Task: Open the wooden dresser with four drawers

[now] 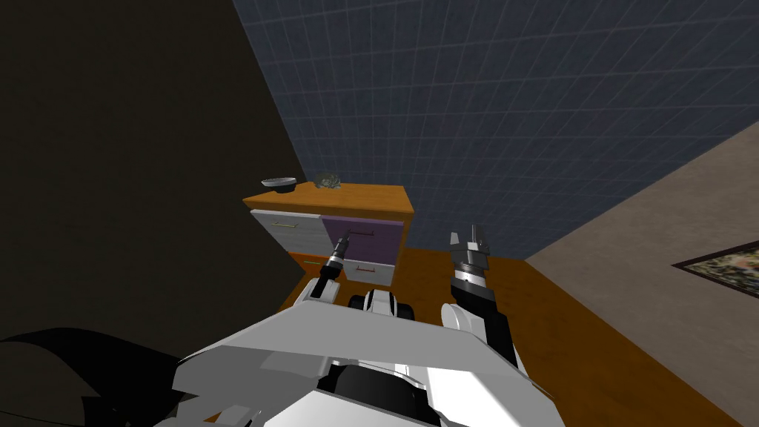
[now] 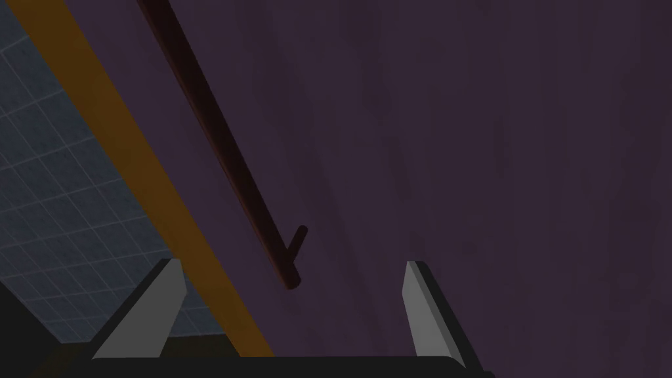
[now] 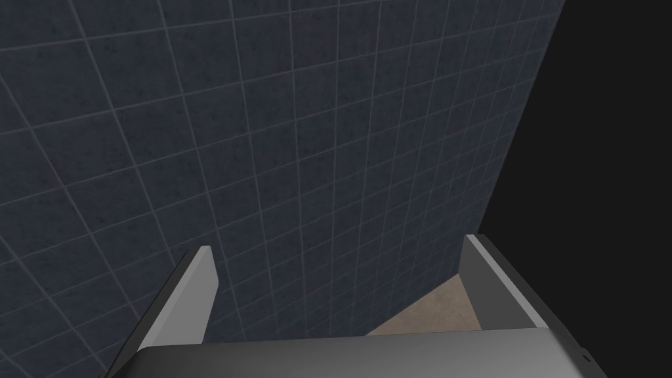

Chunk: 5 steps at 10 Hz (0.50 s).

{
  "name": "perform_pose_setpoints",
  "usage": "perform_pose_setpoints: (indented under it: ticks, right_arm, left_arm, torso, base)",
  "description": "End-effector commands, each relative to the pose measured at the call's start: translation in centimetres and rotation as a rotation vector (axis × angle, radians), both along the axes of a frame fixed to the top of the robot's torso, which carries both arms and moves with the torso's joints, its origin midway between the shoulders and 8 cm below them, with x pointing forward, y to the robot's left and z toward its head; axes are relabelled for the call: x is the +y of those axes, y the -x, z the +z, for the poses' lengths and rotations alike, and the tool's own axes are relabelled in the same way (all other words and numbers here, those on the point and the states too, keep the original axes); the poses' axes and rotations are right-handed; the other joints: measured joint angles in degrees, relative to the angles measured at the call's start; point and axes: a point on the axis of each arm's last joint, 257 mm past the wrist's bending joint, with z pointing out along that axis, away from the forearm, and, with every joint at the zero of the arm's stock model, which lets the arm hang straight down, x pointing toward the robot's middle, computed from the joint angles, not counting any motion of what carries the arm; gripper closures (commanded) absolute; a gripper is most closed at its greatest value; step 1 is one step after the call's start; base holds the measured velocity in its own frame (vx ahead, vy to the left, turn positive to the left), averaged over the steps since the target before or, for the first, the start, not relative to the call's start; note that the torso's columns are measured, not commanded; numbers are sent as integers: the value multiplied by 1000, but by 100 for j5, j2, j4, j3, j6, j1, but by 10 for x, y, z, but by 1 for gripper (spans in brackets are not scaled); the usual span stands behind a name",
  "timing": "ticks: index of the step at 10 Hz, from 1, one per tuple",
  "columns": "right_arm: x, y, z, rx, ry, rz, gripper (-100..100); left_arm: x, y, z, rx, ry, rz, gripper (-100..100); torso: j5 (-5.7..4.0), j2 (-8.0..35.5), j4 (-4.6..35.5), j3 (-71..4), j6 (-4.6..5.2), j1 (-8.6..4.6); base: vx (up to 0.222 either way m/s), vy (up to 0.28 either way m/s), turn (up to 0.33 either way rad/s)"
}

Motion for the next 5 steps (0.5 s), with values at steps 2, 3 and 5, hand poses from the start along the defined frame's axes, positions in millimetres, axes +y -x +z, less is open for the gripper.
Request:
perform_pose_setpoints:
  ticks: [2,3,5]
  right_arm:
    - [0,0,0,0,0,0,0]
    - [0,0,0,0,0,0,0]
    - [0,0,0,0,0,0,0]
  left_arm:
    - [-2,4,-2,2,0,-7,100]
    - [-3,6,-4,2,0,-11,100]
    - [2,4,-2,6,-29,-17,-100]
  torso:
    - [-4,-3,-2,-2,-4,-13]
    - [-5,-3,-2,-2,-6,-16]
    - [-5,-4,-1,-3,-1,-14]
  base:
    - [-2,4,77]
    - [-1,-13,174]
    - [-2,-7,-5]
